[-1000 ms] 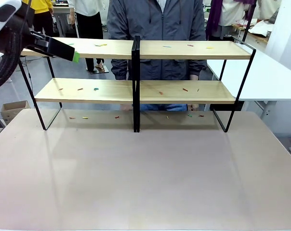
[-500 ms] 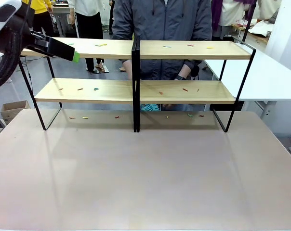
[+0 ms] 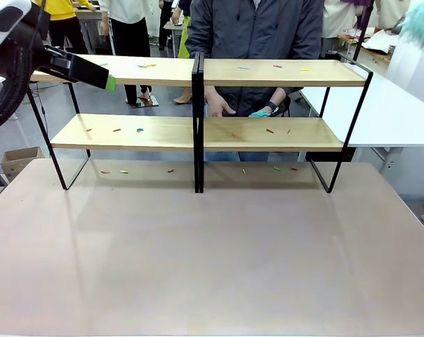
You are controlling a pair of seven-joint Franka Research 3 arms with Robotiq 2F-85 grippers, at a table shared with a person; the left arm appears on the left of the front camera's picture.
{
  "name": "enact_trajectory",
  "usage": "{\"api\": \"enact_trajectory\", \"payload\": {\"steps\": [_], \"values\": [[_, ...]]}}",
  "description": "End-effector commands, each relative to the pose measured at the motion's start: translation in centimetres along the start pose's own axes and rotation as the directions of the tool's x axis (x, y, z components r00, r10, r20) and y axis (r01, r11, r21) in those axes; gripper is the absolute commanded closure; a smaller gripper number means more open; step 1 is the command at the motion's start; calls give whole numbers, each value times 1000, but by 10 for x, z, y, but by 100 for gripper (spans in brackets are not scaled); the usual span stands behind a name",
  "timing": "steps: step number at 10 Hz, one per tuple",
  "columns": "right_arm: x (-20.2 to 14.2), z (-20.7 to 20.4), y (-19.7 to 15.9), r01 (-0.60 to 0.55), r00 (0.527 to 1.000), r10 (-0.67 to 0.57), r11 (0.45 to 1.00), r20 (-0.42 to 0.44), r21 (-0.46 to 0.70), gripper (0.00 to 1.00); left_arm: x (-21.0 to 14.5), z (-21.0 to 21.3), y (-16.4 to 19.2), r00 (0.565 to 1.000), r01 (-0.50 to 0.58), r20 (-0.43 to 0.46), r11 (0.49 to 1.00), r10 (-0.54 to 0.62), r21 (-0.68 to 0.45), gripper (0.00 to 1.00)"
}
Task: Clean the shelves.
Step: Clean a randomly selected level of the Shelf with the Duster.
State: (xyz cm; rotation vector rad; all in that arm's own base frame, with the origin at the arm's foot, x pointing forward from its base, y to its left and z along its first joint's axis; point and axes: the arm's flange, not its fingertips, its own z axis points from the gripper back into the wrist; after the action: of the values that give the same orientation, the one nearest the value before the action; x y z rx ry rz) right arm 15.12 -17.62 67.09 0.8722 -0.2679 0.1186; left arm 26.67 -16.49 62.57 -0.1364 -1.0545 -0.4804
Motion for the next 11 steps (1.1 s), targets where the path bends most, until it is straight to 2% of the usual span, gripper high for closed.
{"api": "enact_trajectory", "payload": {"steps": [1,2,3,4,5,6,7,8,9,10,11], "values": [[-27,-64,1,-354,831,250,927,-496,-126,88,-3,-1,1,1000,-1,6,1000,1,-1,0],[-25,-93,3,-392,799,278,913,-533,-112,88,-3,-1,1,1000,-1,6,1000,1,-1,0],[-18,-124,6,-451,741,351,892,-573,-36,88,-3,-1,1,1000,-1,6,1000,1,-1,0],[-2,-164,8,-402,745,266,911,-612,-93,88,-3,-1,1,1000,-1,6,1000,1,-1,0],[-32,-109,11,-218,879,154,972,-450,-93,88,-3,-1,1,1000,-1,6,1000,1,-1,0],[-32,-109,11,-218,879,154,972,-450,-93,88,-3,-1,1,1000,-1,6,1000,1,-1,0],[-19,-157,16,-311,795,210,947,-568,-85,88,-3,-1,1,1000,-1,6,1000,1,-1,0],[-14,-177,21,-336,778,163,924,-607,-182,88,-3,-1,1,1000,-1,6,1000,1,-1,0],[0,-202,19,-384,724,191,910,-663,-158,88,-3,-1,1,1000,-1,6,1000,1,-1,0],[17,-225,13,-369,720,170,915,-672,-164,88,-3,-1,1,1000,-1,6,1000,1,-1,0],[34,-248,6,-341,750,138,919,-646,-200,88,-3,-1,1,1000,-1,6,1000,1,-1,0]]}}
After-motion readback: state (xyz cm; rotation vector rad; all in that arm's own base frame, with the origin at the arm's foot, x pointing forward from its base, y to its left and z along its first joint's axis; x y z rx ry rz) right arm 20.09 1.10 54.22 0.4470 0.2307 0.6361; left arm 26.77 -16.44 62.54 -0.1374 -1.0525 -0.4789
